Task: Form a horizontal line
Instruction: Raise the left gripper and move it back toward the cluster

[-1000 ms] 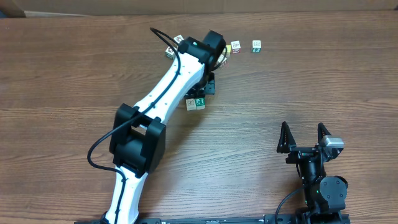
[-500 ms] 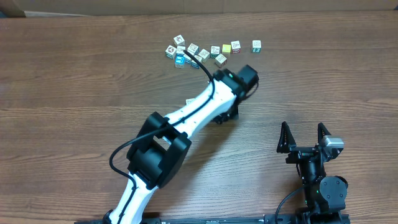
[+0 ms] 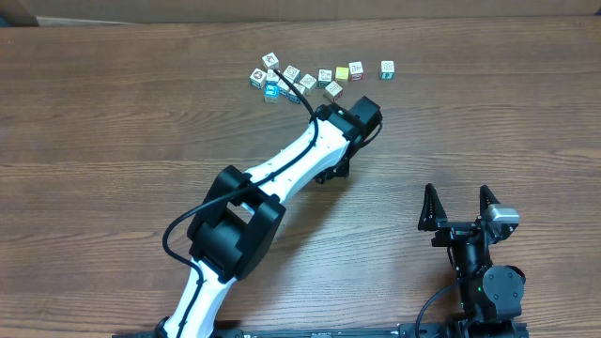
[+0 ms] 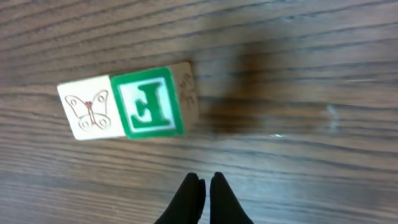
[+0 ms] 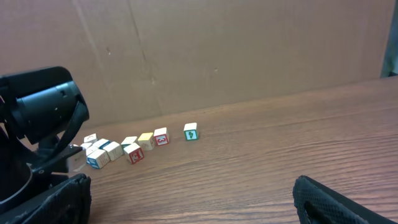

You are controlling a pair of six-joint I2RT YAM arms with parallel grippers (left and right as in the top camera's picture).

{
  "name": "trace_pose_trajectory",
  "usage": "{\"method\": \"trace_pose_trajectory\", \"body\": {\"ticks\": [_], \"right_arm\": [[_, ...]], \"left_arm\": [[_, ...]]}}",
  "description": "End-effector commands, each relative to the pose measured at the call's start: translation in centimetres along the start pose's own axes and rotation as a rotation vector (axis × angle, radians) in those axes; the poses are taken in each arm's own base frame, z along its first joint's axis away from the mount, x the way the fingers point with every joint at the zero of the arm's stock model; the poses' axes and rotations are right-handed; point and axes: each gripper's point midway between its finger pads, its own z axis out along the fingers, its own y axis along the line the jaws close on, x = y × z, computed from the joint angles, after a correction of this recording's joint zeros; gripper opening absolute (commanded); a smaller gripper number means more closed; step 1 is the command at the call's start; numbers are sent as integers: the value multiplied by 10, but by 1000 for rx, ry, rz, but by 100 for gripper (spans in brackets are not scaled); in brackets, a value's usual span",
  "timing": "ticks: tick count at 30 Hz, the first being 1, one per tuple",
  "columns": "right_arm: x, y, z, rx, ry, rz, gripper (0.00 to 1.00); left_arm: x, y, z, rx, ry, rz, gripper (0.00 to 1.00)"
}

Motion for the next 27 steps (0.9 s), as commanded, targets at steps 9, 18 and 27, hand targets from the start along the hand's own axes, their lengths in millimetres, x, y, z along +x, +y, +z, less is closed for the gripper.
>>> {"method": "trace_pose_trajectory", "body": {"ticks": [9, 18, 27], "right_arm": [[3, -1, 0, 1, 0, -4, 100], [3, -1, 0, 2, 0, -4, 100], [3, -1, 0, 1, 0, -4, 100]], "left_arm": [[-1, 15, 12, -10, 1, 80, 4], [-5, 15, 12, -11, -19, 105, 4], [-7, 16, 13, -11, -22, 72, 4]]}}
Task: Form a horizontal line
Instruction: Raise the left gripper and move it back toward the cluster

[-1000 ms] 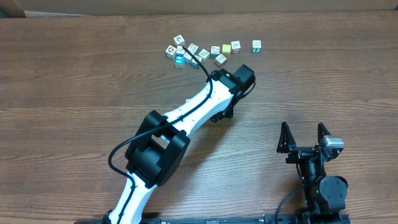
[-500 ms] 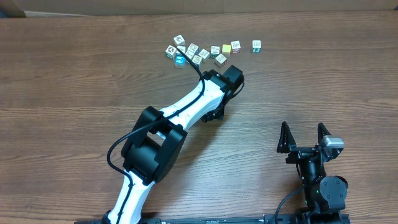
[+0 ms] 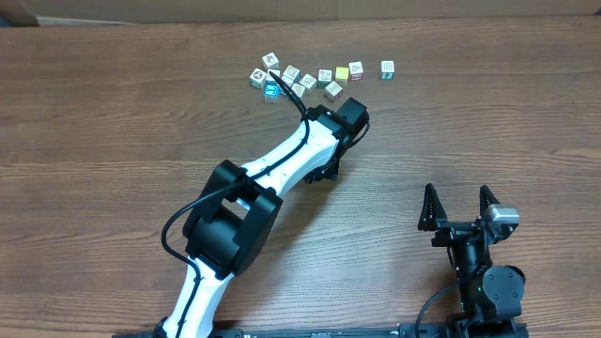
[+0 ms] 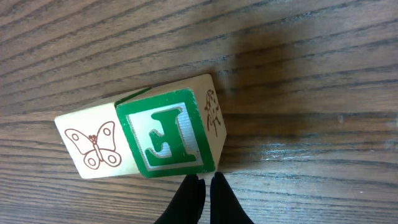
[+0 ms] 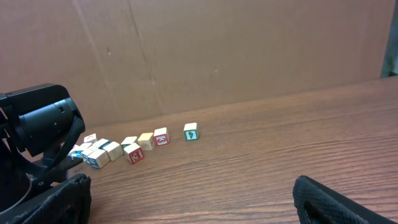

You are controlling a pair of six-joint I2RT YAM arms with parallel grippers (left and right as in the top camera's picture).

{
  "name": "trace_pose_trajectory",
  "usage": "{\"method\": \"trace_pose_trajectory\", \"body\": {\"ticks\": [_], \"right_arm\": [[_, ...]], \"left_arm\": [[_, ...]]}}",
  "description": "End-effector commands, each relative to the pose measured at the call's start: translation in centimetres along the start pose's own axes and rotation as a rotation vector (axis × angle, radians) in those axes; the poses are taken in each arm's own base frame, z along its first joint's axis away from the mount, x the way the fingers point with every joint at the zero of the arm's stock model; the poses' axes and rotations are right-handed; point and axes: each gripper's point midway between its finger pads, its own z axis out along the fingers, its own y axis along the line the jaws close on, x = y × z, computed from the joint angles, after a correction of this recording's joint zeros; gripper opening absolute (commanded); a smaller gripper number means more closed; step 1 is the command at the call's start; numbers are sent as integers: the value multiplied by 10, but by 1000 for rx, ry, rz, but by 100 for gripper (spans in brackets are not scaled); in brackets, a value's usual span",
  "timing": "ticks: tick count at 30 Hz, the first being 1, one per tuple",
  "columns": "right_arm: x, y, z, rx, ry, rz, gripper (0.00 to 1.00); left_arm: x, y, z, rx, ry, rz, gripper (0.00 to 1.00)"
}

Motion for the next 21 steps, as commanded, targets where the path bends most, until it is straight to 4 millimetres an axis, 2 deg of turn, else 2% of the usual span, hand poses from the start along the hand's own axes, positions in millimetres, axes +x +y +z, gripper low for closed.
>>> {"method": "trace_pose_trajectory", "body": {"ticks": [1, 21], "right_arm": [[4, -1, 0, 2, 0, -4, 100], [4, -1, 0, 2, 0, -4, 100]], "left_arm": [[-6, 6, -7, -4, -27, -24, 4], [-8, 6, -7, -6, -39, -27, 4]]}}
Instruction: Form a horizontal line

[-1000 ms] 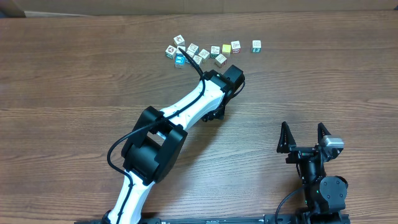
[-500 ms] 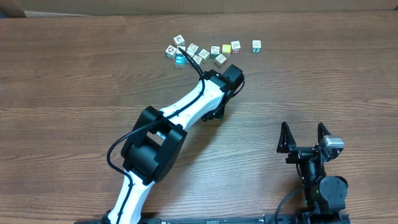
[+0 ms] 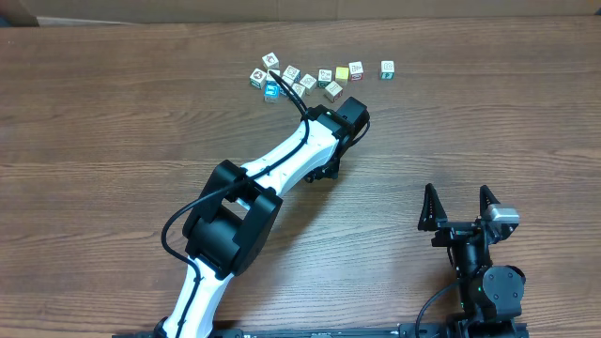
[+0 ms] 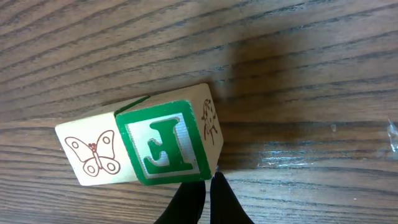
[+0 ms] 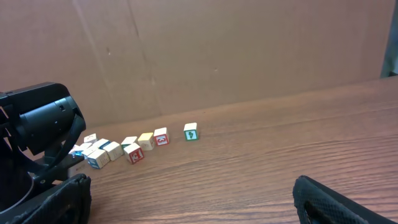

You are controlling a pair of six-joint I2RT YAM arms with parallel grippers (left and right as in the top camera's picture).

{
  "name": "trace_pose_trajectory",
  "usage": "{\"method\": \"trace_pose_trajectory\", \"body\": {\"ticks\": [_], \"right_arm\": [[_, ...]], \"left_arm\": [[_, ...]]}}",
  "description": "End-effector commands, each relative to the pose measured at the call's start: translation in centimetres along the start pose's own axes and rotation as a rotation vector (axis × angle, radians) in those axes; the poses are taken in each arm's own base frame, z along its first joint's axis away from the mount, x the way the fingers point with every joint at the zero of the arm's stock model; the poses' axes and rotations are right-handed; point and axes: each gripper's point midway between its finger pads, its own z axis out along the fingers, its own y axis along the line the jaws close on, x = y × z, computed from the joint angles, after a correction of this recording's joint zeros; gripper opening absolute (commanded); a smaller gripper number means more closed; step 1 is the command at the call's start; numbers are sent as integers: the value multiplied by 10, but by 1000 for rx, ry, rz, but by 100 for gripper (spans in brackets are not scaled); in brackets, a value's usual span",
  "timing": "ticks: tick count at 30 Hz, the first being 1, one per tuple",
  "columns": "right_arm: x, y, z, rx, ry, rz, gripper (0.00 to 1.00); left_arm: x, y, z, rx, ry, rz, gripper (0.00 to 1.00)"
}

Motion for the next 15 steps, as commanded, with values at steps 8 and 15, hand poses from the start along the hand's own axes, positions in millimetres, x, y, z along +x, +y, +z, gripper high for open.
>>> {"method": "trace_pose_trajectory", "body": {"ticks": [8, 15], "right_arm": [[4, -1, 0, 2, 0, -5, 100], [4, -1, 0, 2, 0, -5, 100]], "left_arm": [[-6, 7, -7, -9, -26, -24, 4], [-7, 8, -7, -15, -35, -26, 4]]}}
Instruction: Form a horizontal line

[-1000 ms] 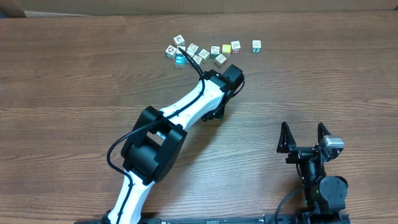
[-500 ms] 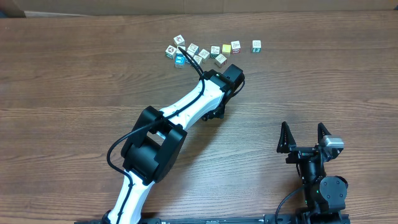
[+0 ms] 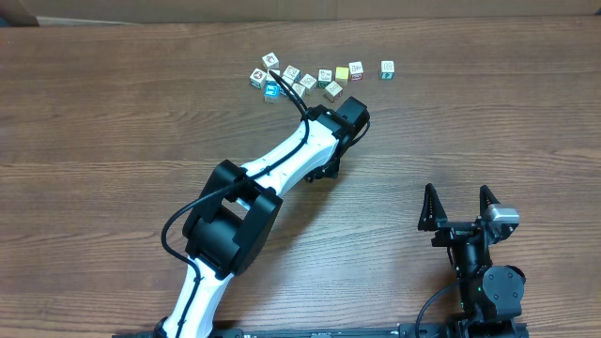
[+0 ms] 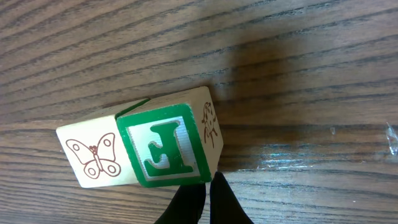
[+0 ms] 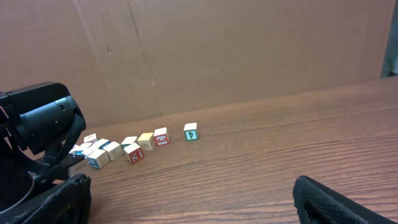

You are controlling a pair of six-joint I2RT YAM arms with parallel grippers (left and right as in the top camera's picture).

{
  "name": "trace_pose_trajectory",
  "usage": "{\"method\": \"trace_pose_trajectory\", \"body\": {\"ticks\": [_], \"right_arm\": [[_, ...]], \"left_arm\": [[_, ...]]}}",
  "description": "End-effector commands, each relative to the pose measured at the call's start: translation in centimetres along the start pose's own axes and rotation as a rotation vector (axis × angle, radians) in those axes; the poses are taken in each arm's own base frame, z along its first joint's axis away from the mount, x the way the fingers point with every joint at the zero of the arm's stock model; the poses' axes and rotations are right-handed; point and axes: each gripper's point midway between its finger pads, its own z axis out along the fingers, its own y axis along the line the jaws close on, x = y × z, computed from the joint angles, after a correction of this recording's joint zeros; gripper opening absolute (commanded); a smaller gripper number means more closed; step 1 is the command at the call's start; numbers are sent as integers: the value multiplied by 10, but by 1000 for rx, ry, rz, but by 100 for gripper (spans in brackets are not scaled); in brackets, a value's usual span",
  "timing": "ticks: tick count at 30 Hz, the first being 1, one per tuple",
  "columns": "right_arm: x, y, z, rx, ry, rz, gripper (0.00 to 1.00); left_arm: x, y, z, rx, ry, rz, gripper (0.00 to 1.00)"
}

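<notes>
Several small wooden picture blocks [image 3: 307,81] lie in a loose, crooked row at the far side of the table. In the left wrist view a green-letter block [image 4: 166,144] sits tight against a butterfly block [image 4: 93,155], the pair slightly askew. My left gripper [image 4: 204,182] is shut with nothing held, its tips against the green block's near edge. In the overhead view the wrist hides these tips, just below a block [image 3: 332,90]. My right gripper [image 3: 460,202] stands open near the front edge, far from the blocks.
A green block [image 5: 190,131] sits apart at the row's right end, then a red one [image 5: 161,137] and a yellow one [image 5: 145,140]. A brown cardboard wall [image 5: 249,50] rises behind the table. The left arm [image 3: 282,164] stretches diagonally across the middle.
The green-letter block has tipped slightly, so its near edge now overlaps my left fingertip. The arms and the other blocks stand as before.
My shut left gripper first stood short of the green-letter and butterfly pair, which lay nearly level. Then its tips were at the green block's edge and the pair had turned askew. It has stayed pressed there since. The right arm stayed parked and open.
</notes>
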Motion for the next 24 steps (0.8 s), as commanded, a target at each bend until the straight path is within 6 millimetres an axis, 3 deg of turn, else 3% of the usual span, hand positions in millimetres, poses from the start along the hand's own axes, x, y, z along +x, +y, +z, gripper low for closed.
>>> {"method": "trace_pose_trajectory", "body": {"ticks": [1, 13, 24], "right_arm": [[4, -1, 0, 2, 0, -5, 100], [4, -1, 0, 2, 0, -5, 100], [4, -1, 0, 2, 0, -5, 100]], "left_arm": [[-7, 9, -7, -21, -33, -26, 4], [1, 3, -7, 17, 7, -24, 4], [-4, 10, -6, -10, -13, -35, 4]]}}
